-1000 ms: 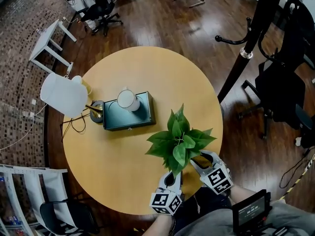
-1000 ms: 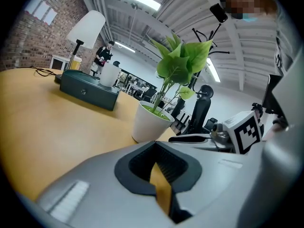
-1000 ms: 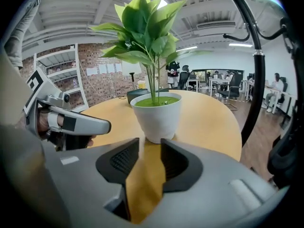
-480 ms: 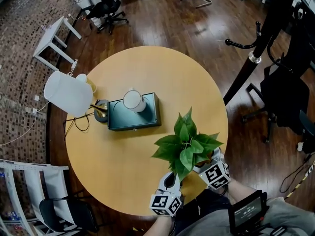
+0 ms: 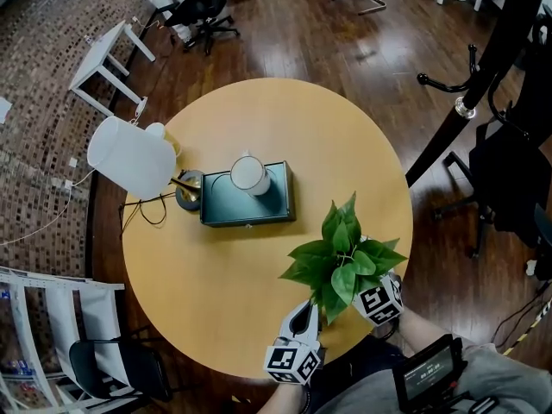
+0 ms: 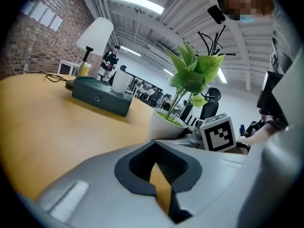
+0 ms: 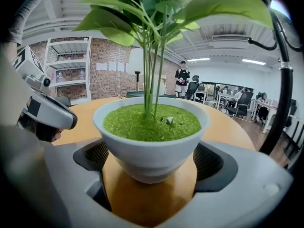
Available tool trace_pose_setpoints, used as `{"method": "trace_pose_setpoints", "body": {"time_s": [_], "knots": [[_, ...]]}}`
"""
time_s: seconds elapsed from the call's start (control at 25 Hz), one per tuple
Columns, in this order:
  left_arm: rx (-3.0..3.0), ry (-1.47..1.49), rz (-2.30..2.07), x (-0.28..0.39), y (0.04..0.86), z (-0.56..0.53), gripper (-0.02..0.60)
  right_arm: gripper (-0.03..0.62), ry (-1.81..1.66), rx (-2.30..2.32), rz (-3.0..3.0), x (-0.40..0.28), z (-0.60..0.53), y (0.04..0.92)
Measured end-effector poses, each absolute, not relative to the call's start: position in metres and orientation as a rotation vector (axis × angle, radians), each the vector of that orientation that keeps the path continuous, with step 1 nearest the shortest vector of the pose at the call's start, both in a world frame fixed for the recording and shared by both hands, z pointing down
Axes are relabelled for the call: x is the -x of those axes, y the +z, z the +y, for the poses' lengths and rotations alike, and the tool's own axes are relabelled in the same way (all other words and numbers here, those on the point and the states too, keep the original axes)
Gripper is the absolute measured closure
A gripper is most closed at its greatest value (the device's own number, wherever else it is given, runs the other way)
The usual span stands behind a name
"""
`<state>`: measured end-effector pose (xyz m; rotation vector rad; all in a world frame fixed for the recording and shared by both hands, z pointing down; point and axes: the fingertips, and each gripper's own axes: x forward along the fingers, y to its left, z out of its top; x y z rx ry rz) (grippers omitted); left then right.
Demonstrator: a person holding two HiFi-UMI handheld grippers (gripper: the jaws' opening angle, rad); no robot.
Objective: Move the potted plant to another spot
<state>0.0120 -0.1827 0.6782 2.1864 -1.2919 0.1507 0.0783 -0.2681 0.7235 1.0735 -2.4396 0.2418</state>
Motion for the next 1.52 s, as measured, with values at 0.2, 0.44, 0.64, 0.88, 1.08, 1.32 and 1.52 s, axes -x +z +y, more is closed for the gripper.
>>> {"method": "trace_pose_setpoints", "body": {"time_s": [0.2,0.44,0.64,0.88,1.08,1.32,1.52], "knots": [[-2.180,0.154,-1.308,-0.005,0.674,-0.179,0.581,0.082,0.195,-1.087,-2.440,-0.077,-0.273,0.719],[-2.186,0.155,-1.316,-0.004,0.672,-0.175,0.581,0.089,0.207,-1.097,-2.449,-0.079,-0.272,0.719],[-2.201,0.166,-1.323,-0.003,0.673,-0.175,0.581,0.091,0.212,-1.102,-2.476,-0.075,-0.271,0.717],[-2.214,0.169,-1.331,-0.002,0.666,-0.176,0.581,0.092,0.209,-1.104,-2.492,-0.074,-0.270,0.712],[-2.227,0.161,-1.337,-0.003,0.663,-0.180,0.581,0.092,0.200,-1.089,-2.491,-0.074,-0.270,0.706],[-2.261,0.114,-1.334,0.001,0.621,-0.175,0.581,0.092,0.174,-1.086,-2.473,-0.071,-0.262,0.659],[-2.316,0.079,-1.344,0.002,0.580,-0.169,0.581,0.091,0.121,-1.116,-2.493,-0.073,-0.258,0.604]]}}
